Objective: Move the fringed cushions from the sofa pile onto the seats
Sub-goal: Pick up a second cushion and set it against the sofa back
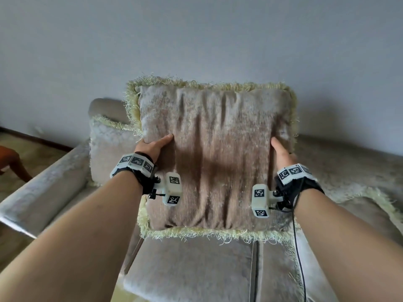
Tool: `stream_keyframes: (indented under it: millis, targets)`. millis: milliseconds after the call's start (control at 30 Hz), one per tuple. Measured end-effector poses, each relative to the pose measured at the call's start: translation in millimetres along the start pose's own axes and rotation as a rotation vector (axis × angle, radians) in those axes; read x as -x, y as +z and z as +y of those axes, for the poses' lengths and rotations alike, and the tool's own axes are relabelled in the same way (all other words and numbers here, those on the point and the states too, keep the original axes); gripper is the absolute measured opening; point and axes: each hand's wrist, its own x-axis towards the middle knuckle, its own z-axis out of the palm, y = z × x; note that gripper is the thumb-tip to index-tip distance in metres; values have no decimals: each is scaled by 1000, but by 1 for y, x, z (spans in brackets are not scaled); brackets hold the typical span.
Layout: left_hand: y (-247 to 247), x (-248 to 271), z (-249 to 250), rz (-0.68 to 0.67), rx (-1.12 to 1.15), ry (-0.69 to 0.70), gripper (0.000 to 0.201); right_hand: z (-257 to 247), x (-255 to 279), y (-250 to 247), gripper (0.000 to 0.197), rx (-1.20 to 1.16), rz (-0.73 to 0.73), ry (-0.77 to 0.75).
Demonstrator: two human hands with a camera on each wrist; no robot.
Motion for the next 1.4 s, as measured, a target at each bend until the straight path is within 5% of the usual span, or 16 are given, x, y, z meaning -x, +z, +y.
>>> stream_keyframes:
  millis: [367, 500, 633, 767, 900, 1033, 1133, 1233, 1400]
  targets:
    - [19, -10, 39, -58, -63, 45, 58, -19, -34, 6, 115, -36, -83, -21]
    - [23, -25, 47, 1, -50, 116, 122, -23, -49, 12, 113, -64, -112, -59]
    - [23, -27, 56, 45, -87, 123, 72, -24, -51, 16, 109, -77, -113, -56]
    - [19, -50, 57, 47, -126, 118, 56, -32, -51, 30, 110, -110, -88, -43]
    - [3, -95, 47, -49, -113, 78, 106, -33, -55, 60, 129, -117, -29, -2]
    - [-11, -165, 23, -151, -92, -27, 145, -25, -50, 96, 118, -116, 80, 35]
    - [-11, -237, -4, -202, -106, -43, 148, -16, -51, 116, 104, -164, 138, 19]
    - [-7, -255, -12, -235, -69, -87, 130, -6, -50, 131, 110, -168, 99, 55]
    - [12, -309, -61, -326, -18, -205, 132, 23, -70, 149, 105, -177, 92, 159]
